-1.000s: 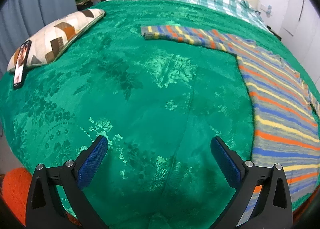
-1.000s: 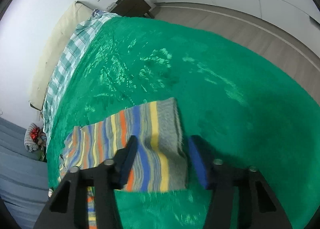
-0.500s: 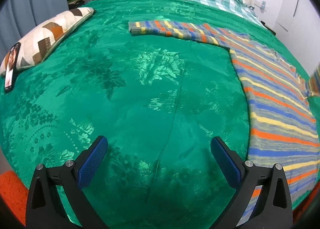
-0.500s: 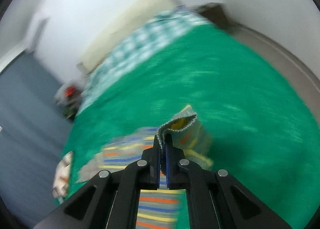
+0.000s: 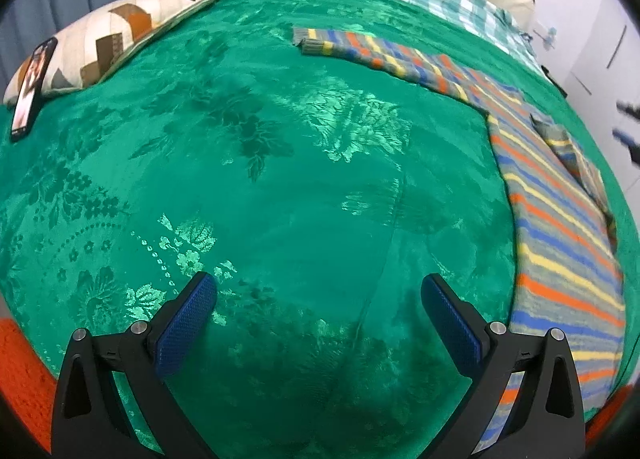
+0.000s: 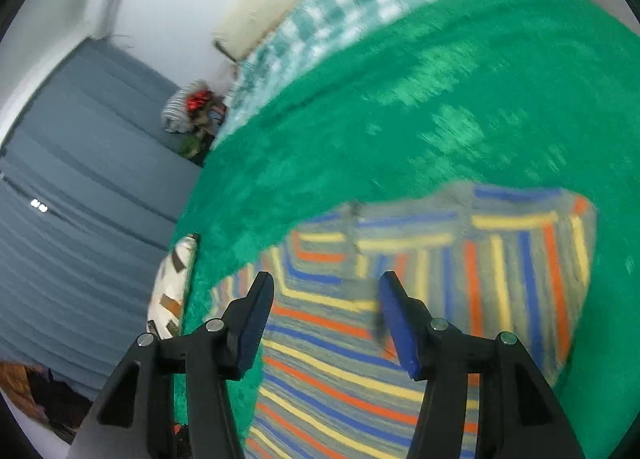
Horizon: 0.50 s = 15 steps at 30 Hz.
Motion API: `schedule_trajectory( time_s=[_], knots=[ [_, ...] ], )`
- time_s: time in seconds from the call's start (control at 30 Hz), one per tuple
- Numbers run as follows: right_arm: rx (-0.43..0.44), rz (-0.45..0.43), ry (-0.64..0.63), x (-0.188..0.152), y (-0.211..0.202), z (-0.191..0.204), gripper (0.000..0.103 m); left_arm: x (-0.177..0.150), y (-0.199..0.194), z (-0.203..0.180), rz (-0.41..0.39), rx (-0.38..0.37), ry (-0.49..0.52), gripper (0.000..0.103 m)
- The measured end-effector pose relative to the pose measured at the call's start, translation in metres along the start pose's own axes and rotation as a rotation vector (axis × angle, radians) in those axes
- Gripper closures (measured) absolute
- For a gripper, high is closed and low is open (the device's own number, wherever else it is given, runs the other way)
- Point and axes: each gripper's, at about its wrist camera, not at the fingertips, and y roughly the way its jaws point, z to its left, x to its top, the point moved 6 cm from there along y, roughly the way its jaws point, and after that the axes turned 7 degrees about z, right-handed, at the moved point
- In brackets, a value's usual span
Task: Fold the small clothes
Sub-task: 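Fold the held sleeve across the sweater body with the right gripper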
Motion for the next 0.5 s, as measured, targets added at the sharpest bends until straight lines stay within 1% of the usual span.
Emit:
schedule_trajectory(
  time_s=[0.07, 0.1, 0.13, 0.17, 0.2, 0.23, 0.3, 0.33, 0.37, 0.4, 0.43, 0.47, 0.5],
  knots=[
    [-0.082, 0.032, 0.013, -0.007, -0.001, -0.021, 0.047, 0.0, 0.002, -0.003, 0.002, 0.009, 0.009, 0.001],
    [-0.184, 0.043, -0.001, -0.013, -0.001, -0.036, 0.047, 0.0, 0.002, -0.005, 0.003, 0.012, 0.016, 0.001],
    [-0.277, 0.047, -0.045, -0.019, -0.002, -0.043, 0.047, -0.001, 0.002, -0.007, 0.003, 0.015, 0.026, 0.001],
    [-0.417, 0.054, -0.135, -0.028, -0.005, -0.052, 0.047, -0.002, 0.002, -0.01, 0.001, 0.018, 0.039, 0.001],
    [-0.499, 0.074, -0.212, -0.039, -0.005, -0.059, 0.047, -0.002, 0.001, -0.011, -0.001, 0.02, 0.047, 0.001],
    [-0.536, 0.109, -0.278, -0.053, -0.002, -0.063, 0.047, -0.003, 0.0, -0.013, -0.004, 0.025, 0.06, 0.001],
    [-0.538, 0.16, -0.34, -0.082, -0.001, -0.069, 0.048, -0.003, 0.001, -0.015, -0.004, 0.032, 0.073, 0.001],
    [-0.547, 0.172, -0.358, -0.091, 0.002, -0.071, 0.047, -0.003, 0.003, -0.017, 0.001, 0.036, 0.079, 0.001],
    [-0.576, 0.171, -0.373, -0.096, 0.004, -0.074, 0.047, -0.003, 0.005, -0.018, 0.005, 0.04, 0.081, 0.001],
    [-0.635, 0.155, -0.38, -0.098, 0.005, -0.082, 0.047, -0.004, 0.007, -0.019, 0.009, 0.049, 0.086, 0.001],
    [-0.669, 0.142, -0.375, -0.098, 0.007, -0.089, 0.048, -0.004, 0.009, -0.02, 0.01, 0.062, 0.093, 0.001],
    [-0.685, 0.136, -0.367, -0.097, 0.01, -0.095, 0.051, -0.005, 0.009, -0.022, 0.01, 0.073, 0.104, 0.001],
    [-0.719, 0.112, -0.346, -0.094, 0.007, -0.105, 0.065, -0.005, 0.008, -0.022, 0.01, 0.074, 0.11, 0.001]
  ],
)
